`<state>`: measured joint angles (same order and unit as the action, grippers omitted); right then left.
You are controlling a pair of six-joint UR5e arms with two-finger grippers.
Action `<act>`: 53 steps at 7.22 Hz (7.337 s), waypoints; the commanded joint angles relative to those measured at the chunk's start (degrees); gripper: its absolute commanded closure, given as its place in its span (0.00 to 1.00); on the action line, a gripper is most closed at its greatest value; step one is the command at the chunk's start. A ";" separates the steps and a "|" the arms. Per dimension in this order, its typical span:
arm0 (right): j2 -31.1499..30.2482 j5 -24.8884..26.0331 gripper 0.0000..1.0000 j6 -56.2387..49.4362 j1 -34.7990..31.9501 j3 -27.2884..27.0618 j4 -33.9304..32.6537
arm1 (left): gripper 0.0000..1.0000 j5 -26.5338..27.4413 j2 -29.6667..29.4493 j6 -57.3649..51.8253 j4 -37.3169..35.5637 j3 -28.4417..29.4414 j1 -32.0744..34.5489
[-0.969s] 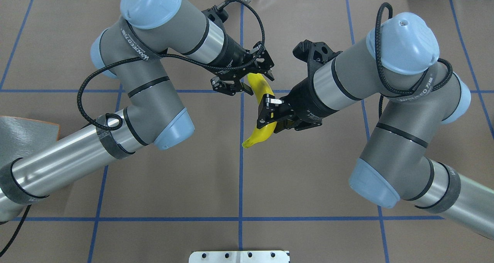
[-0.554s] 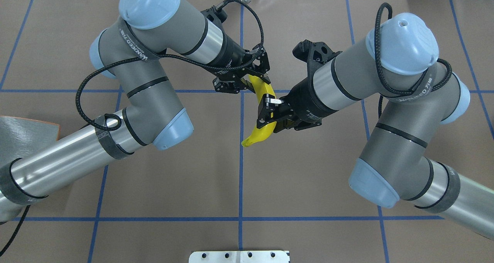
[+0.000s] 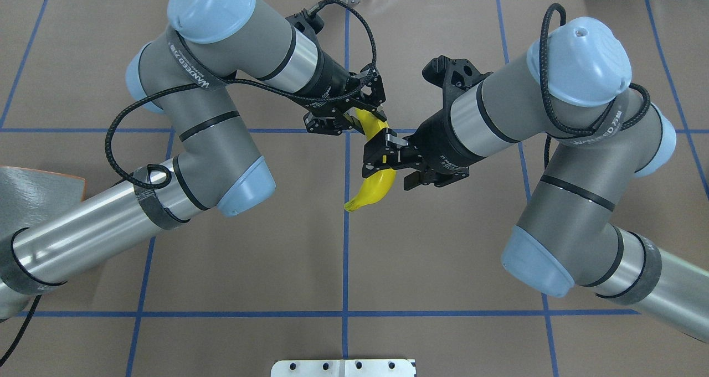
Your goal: Transfer all bananas from basket to plate
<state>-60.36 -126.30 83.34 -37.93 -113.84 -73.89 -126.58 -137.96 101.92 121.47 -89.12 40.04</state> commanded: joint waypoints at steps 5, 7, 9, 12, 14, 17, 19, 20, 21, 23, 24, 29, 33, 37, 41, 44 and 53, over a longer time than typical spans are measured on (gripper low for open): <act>-8.79 0.26 0.00 -1.07 -10.21 -2.61 0.07 | 1.00 -4.78 20.67 -10.12 -0.70 -11.51 7.83; -11.34 0.17 0.00 -1.60 -14.08 -2.78 -0.02 | 1.00 -9.21 37.41 -26.33 -0.44 -17.20 14.87; -15.03 0.26 0.00 -6.41 -16.99 -2.96 -0.02 | 1.00 -9.12 47.83 -43.66 -1.05 -16.79 22.32; -19.77 0.17 0.00 -13.43 -19.89 -3.05 -0.02 | 1.00 0.14 56.03 -52.35 -1.14 -15.04 25.45; -20.23 0.26 0.00 -14.44 -19.73 -2.70 -0.02 | 1.00 5.97 55.87 -52.35 -1.14 -11.44 25.27; -20.84 0.26 0.00 -14.44 -19.81 -2.52 -0.02 | 1.00 6.00 56.05 -51.47 -1.14 -9.50 25.01; -20.85 0.26 0.00 -14.44 -19.81 -2.61 -0.02 | 1.00 5.91 56.13 -51.38 -1.14 -8.70 24.31; -20.93 0.26 0.00 -14.35 -19.81 -2.70 -0.02 | 1.00 5.73 56.22 -51.21 -1.14 -8.70 23.52; -21.02 0.26 0.00 -14.35 -19.81 -2.79 -0.02 | 1.00 5.56 56.40 -51.21 -1.14 -8.70 23.16; -21.11 0.26 0.00 -14.35 -19.73 -2.79 -0.02 | 1.00 5.38 57.36 -51.47 -1.14 -8.88 22.10; -21.02 0.26 0.00 -14.35 -19.73 -2.79 -0.02 | 0.95 5.38 57.97 -51.56 -1.06 -8.88 22.02; -20.67 0.26 0.00 -14.35 -19.73 -2.79 -0.02 | 0.26 5.29 57.98 -51.56 -1.06 -9.23 20.79; -21.37 -0.17 0.00 -14.43 -20.77 -3.14 -0.02 | 0.23 -0.20 57.19 -51.56 -1.14 -11.07 20.96; -34.35 -0.97 0.00 -33.00 -27.61 -5.95 0.15 | 0.20 -5.41 52.99 -49.64 -5.42 -15.29 21.05; -40.00 -2.11 0.00 -60.17 -40.00 5.79 0.15 | 0.17 -6.84 47.87 -44.01 -10.37 -18.54 21.05; -49.64 -0.72 0.01 -68.89 -45.82 7.40 1.03 | 0.17 -6.84 47.78 -41.45 -10.90 -20.04 20.96; -52.32 -1.23 0.15 -62.51 -46.00 27.27 31.09 | 0.16 -6.84 47.96 -40.57 -11.16 -20.39 21.05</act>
<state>-113.54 -127.50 20.35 -83.98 -87.33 -42.82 -133.42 -90.02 61.32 110.30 -109.62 61.08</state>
